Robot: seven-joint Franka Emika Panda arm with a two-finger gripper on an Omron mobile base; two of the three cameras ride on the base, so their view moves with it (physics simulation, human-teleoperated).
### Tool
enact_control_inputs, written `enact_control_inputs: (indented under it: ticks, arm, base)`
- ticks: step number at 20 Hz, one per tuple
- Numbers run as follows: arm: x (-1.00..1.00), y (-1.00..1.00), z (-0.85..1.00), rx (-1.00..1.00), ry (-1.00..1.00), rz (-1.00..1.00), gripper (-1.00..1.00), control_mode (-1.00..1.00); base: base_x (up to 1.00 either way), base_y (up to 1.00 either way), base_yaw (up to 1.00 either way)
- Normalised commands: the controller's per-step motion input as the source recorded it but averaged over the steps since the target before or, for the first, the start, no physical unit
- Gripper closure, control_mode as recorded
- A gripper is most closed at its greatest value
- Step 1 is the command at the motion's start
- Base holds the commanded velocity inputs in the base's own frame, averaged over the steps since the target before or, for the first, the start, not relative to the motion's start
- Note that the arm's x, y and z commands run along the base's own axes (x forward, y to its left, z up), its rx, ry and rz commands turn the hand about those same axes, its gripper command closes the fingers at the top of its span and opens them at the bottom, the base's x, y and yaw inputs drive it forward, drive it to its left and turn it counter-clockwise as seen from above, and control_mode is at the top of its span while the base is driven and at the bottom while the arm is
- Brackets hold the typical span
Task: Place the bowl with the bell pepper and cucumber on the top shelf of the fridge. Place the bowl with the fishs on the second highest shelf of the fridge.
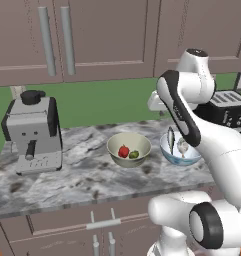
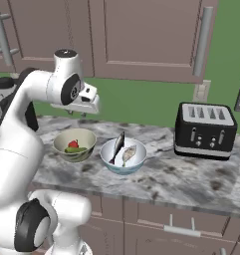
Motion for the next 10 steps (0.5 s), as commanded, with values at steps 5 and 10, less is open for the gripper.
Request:
enact_control_inputs:
  ticks: [5,10]
  arm:
    - [-0.67,-0.73,-0.25,0.05,0.0,-0.14,-1.0,-1.0]
    - [-0.99,-1.0,-0.51,0.11,0.07,-0.34,-1.0,-1.0]
  base:
    - [0.0,0.0,0.0]
    - [0.0,0.0,0.0]
